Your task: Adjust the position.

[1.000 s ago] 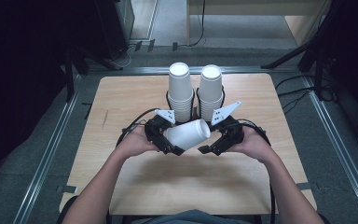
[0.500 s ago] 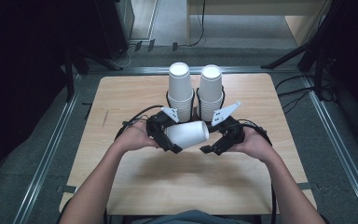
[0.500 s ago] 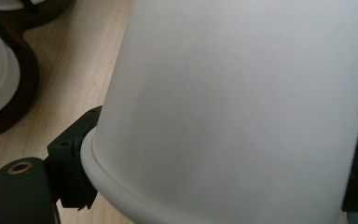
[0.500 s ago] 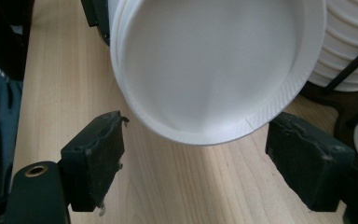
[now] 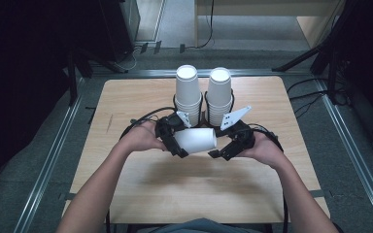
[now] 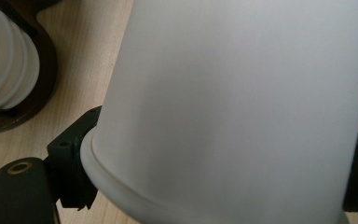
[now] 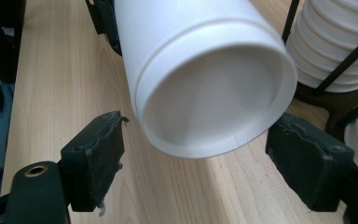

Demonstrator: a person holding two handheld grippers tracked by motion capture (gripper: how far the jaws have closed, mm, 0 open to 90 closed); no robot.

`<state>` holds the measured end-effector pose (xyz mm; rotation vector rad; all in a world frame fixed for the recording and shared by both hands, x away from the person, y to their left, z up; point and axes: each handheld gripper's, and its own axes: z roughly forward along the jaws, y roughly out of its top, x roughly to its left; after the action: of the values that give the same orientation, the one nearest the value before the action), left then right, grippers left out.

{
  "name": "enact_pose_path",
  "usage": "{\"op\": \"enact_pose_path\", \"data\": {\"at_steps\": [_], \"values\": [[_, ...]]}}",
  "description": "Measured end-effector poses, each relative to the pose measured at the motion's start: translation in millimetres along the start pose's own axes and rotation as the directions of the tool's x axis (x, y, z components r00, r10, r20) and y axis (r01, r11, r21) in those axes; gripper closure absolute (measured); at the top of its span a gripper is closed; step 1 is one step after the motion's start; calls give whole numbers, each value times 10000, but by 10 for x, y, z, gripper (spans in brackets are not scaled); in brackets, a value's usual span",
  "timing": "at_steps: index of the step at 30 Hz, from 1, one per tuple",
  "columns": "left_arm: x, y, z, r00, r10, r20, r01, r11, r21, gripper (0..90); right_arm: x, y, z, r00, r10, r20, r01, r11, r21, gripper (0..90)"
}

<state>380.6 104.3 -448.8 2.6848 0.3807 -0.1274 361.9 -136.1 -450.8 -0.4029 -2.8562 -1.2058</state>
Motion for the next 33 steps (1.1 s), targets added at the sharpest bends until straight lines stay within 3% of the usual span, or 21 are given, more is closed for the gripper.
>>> {"op": "enact_pose_path", "data": {"at_steps": [6,10,20,27,28,33], "values": [[-5,19,81,9998,90,196,-97,9994,337,117,-2,-1,61,9998,-74,189,68,9996,285,193],[-29,42,147,9997,164,207,-174,9985,520,116,21,10,117,9998,-199,20,198,9987,475,193],[-106,94,289,9983,393,421,-418,9973,603,115,82,42,243,9972,-717,-215,734,9928,947,192],[-144,134,300,9966,579,585,-615,9963,607,115,122,70,331,9948,-867,-527,925,9885,1200,196],[-141,137,300,9962,621,603,-662,9954,690,114,120,73,345,9929,-1062,-538,1119,9868,1169,200],[-143,124,293,9957,535,761,-584,9962,640,110,138,74,347,9916,-1141,-609,1211,9844,1275,212]]}}
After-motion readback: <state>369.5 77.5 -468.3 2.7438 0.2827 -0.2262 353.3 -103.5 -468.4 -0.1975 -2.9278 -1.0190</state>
